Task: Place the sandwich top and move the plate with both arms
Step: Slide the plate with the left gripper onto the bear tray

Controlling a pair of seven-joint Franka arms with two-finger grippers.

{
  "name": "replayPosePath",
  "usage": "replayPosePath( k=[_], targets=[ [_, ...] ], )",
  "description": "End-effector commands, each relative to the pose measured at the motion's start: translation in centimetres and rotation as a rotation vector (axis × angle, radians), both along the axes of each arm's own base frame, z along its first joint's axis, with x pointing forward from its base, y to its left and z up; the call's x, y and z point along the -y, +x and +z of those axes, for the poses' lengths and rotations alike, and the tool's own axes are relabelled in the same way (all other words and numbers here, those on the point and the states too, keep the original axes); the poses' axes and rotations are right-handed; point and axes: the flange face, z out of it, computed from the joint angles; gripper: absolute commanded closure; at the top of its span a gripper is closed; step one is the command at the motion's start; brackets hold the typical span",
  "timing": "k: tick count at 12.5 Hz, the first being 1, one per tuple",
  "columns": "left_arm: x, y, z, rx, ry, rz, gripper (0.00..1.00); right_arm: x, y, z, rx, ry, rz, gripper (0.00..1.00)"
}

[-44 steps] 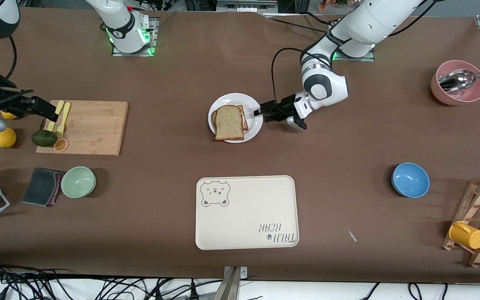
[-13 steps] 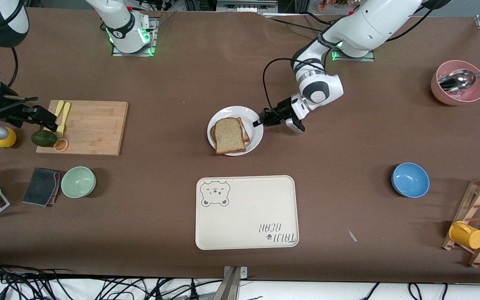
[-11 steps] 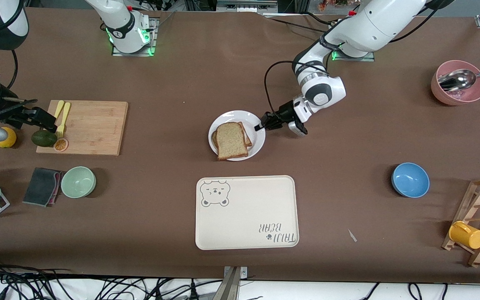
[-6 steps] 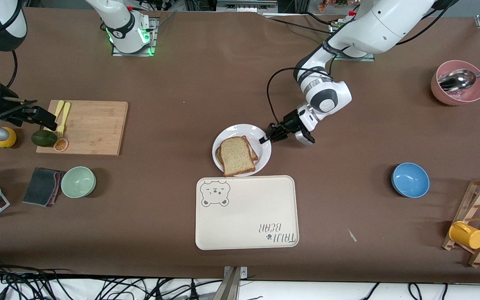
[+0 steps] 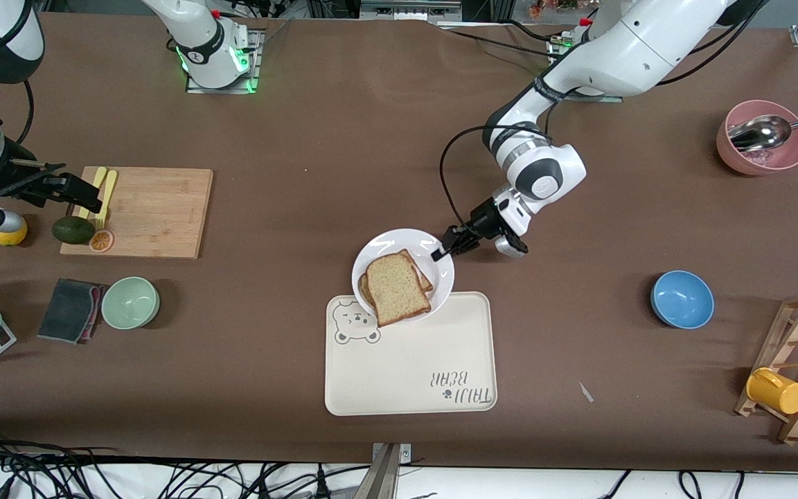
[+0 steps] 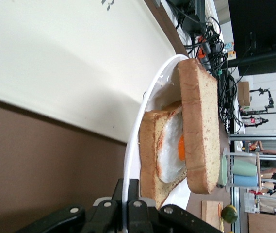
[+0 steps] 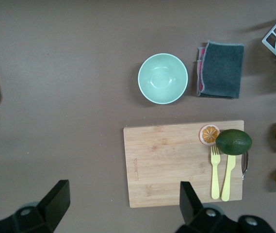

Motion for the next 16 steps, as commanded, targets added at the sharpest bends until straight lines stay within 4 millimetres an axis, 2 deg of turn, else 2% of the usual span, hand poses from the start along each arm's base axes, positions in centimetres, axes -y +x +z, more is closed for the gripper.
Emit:
replayPosePath(
  k=[1,4,6,10,14,16],
  targets=[
    [0.9,3.0,-0.3,-0.015,-0.009,0.056,1.00,0.4,-0.3,0.5,0.001,0.018,0.011,0.00],
    [1.0,5.1,0.4,-0.034,-0.032,0.115,1.00,0.3,-0.2,0.5,0.006,0.018,0.026,0.00],
    [0.8,7.2,0.5,-0.033,-0.041,0.159,1.00,0.3,-0.2,0.5,0.006,0.018,0.026,0.00],
    [2.1,9.2,-1.2,-0.014,-0.044,0.180,1.00,0.3,-0.2,0.4,0.003,0.018,0.026,0.00],
    [2.5,11.5,-3.3,-0.011,-0.020,0.236,1.00,0.3,-0.1,0.5,0.006,0.018,0.026,0.00],
    [2.0,12.1,-3.4,-0.018,-0.014,0.263,1.00,0.3,-0.1,0.6,0.006,0.018,0.025,0.00]
  ],
)
